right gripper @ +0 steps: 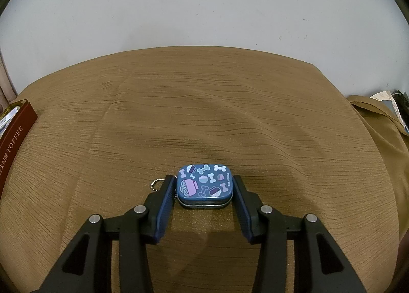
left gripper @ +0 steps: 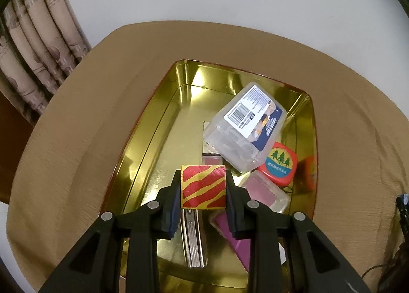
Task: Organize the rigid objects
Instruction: 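Lower the striped cube into the gold tin and open the left gripper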
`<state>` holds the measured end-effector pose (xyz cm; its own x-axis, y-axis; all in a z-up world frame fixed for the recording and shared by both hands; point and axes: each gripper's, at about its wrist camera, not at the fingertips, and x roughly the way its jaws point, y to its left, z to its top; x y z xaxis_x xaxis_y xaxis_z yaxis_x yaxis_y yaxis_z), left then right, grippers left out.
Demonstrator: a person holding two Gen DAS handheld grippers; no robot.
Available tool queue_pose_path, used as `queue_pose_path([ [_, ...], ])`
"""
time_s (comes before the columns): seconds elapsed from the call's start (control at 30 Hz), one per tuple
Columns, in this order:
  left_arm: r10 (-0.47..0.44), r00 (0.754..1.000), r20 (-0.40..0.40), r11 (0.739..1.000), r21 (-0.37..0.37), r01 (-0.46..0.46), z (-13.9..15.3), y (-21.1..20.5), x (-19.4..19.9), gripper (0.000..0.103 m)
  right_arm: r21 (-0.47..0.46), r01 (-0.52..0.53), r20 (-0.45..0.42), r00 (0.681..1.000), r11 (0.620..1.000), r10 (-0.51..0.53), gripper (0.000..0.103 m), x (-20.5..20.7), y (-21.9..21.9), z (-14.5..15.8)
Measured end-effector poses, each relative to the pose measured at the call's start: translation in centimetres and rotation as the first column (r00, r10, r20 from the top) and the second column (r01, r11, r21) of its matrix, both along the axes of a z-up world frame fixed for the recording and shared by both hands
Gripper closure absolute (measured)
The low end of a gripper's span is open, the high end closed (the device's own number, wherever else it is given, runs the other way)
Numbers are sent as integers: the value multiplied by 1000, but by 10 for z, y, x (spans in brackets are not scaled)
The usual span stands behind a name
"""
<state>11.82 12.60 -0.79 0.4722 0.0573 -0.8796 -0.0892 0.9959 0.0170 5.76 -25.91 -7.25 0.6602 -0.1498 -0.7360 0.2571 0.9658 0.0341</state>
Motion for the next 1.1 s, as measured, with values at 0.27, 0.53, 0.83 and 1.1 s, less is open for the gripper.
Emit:
queue_pose_path([
  [0.27, -12, 1000, 1, 1000, 4, 12, -4, 0, 2, 75, 0, 0, 0, 1000, 1000, 0, 57, 0, 0, 0],
  [0.53, -18, 1000, -15, 1000, -16, 17, -4, 0, -2, 68, -1, 0, -1, 1000, 1000, 0, 57, 0, 0, 0],
  [0.83, -15, 1000, 17, 1000, 0, 15, 8, 6, -21, 65, -3, 1, -3, 1000, 1000, -1, 57, 0, 0, 1],
  [1.1, 15, 993, 117, 999, 35, -19, 31, 20, -57, 58, -12, -1, -5, 1000, 1000, 1, 57, -1, -1, 1],
])
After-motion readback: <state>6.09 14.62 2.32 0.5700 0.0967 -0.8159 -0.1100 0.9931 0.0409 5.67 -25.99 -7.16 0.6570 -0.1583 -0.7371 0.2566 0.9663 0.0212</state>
